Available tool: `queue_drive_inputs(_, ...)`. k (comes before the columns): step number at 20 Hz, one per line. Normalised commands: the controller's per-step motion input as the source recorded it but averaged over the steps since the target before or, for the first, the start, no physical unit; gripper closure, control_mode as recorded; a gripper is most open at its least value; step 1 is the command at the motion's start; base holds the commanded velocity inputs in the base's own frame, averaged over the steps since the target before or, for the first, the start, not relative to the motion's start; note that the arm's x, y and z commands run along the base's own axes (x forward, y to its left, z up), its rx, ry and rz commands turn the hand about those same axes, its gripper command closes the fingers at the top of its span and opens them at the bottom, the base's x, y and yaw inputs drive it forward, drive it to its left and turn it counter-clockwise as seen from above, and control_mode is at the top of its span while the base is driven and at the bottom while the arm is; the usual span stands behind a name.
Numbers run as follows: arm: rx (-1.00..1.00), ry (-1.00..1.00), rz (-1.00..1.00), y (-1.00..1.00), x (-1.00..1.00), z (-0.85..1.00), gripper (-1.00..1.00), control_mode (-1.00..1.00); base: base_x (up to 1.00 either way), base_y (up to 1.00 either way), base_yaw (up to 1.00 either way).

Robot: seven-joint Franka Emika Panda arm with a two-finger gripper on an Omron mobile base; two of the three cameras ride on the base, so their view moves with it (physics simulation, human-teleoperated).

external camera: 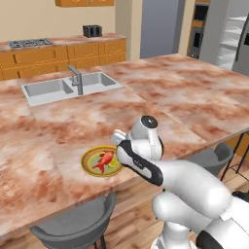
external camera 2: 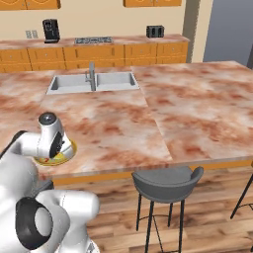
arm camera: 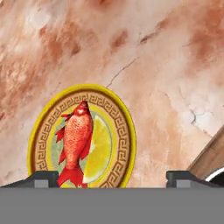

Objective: Take the lemon wedge from the fridge and place it on the plate with fish on the dining counter.

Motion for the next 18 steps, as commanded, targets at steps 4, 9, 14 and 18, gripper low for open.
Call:
queue_drive_inputs(4, 0.0, -0.12, 0.0, -0.96, -1.0, 0.48, -1.0, -1.0, 0.0, 0.0, 0.0)
queue_drive_inputs(9, -0.05, -0.08, 0.0, -0.95, -1.0, -0.6, -1.0, -1.0, 0.0, 0.0, 0.0)
queue_drive_inputs(14, -0.03, -0.36, -0.01, -0.65, -1.0, 0.17, -1.0, -1.0, 0.0, 0.0, 0.0)
queue_drive_inputs(18, -0.2, -0.88, 0.03, -0.03, -0.94, 0.55, -1.0, -1.0, 0.0, 0.0, 0.0)
